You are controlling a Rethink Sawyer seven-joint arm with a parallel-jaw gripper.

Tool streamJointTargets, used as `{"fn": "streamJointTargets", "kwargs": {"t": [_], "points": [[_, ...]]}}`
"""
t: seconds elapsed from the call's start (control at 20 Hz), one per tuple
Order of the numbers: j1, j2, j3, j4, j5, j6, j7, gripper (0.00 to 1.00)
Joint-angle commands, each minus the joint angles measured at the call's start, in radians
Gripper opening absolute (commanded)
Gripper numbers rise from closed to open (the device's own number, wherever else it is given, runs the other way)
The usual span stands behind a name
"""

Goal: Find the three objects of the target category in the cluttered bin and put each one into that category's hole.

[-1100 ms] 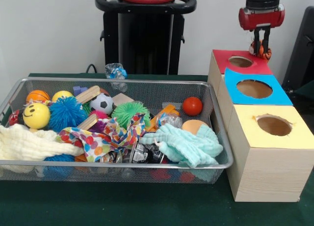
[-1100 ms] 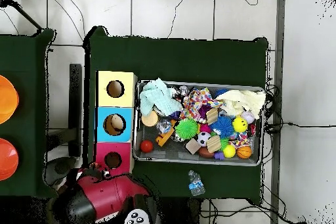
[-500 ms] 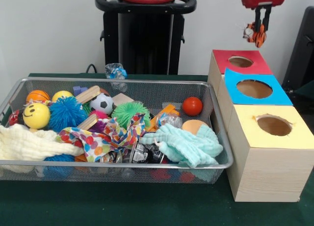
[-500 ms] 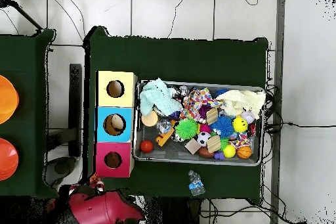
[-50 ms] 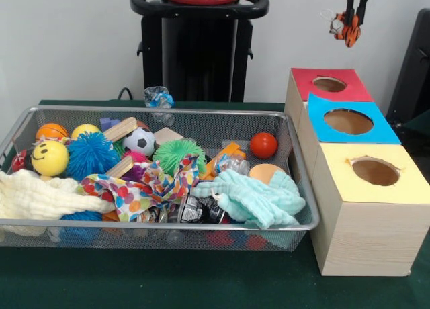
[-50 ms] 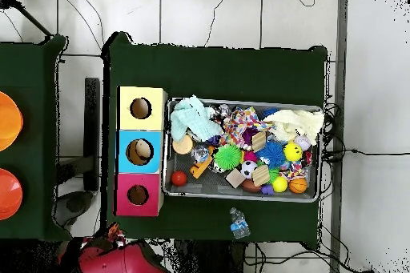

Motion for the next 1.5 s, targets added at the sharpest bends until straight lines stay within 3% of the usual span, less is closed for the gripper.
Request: {"fn": "streamJointTargets", "kwargs": {"t": [0.05,0.55,0.85,1.5], "points": [[-0.012,0.019,0.062,0.024,0.027,0.012,0.074,0.0],[0.004,0.041,0.055,0.074,0.014,-0.085,0.11,0.0],[0.032,-0.004,0.042,0.105,0.034,-0.08,0.135,0.0],[0.026,0.007,0.041,0.105,0.036,-0.091,0.121,0.0]]}}
